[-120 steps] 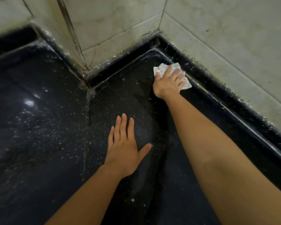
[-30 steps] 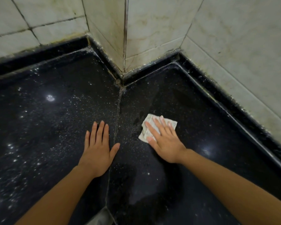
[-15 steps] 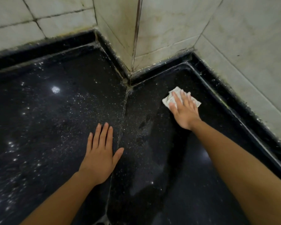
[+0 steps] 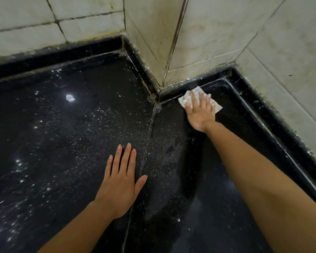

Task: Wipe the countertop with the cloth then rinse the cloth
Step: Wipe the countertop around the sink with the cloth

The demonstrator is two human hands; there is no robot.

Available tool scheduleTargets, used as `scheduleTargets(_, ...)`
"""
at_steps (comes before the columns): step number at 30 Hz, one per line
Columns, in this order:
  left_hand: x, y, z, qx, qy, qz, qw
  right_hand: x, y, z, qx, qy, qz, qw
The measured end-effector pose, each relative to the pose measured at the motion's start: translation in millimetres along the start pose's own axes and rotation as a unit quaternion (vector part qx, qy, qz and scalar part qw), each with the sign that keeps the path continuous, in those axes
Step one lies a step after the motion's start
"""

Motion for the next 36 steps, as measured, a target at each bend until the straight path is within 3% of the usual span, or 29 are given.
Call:
scheduleTargets(9, -3, 0, 4, -0.026, -0.05, -0.052, 0.997, 35, -100, -52, -0.209, -0.071, -0.027, 0.975)
scheduleTargets(14, -1, 0, 1, -0.021, -0.042, -0.031, 0.998, 68, -181, -57, -0.341, -0.162, -0.051, 0.925)
scheduleTargets(17, 2, 0, -1, -0.014, -0.012, -0.025, 1.0, 65, -176, -49, -0.387, -0.183, -0.054, 0.902)
scheduleTargets(22, -1, 0, 1, -0.002, 0.001, 0.002, 1.0, 31, -90, -37, -0.242, -0.111, -0.018, 0.964)
scheduleTargets(29, -2, 1, 0, -0.008, 0.001, 0.005, 1.0, 10, -33, -62, -0.112, -0.045, -0.004, 0.993)
scheduleTargets(33, 1, 1, -1, -0.019, -0.01, -0.013, 1.0, 21, -46, -77, -0.086, -0.006, -0.013, 0.996)
scheduleTargets(36, 1, 1, 0, -0.017, -0.033, -0.015, 0.999, 27, -62, -91, -0.126, -0.012, -0.016, 0.992)
Point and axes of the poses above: each hand's wrist, its own y-axis towards the middle knuckle, its own x-axis out of the palm, z = x × y, the point moved 10 cm from there along y, towards the middle knuckle, and after that the axes turned 12 degrees about -y, right-handed, at the moved point
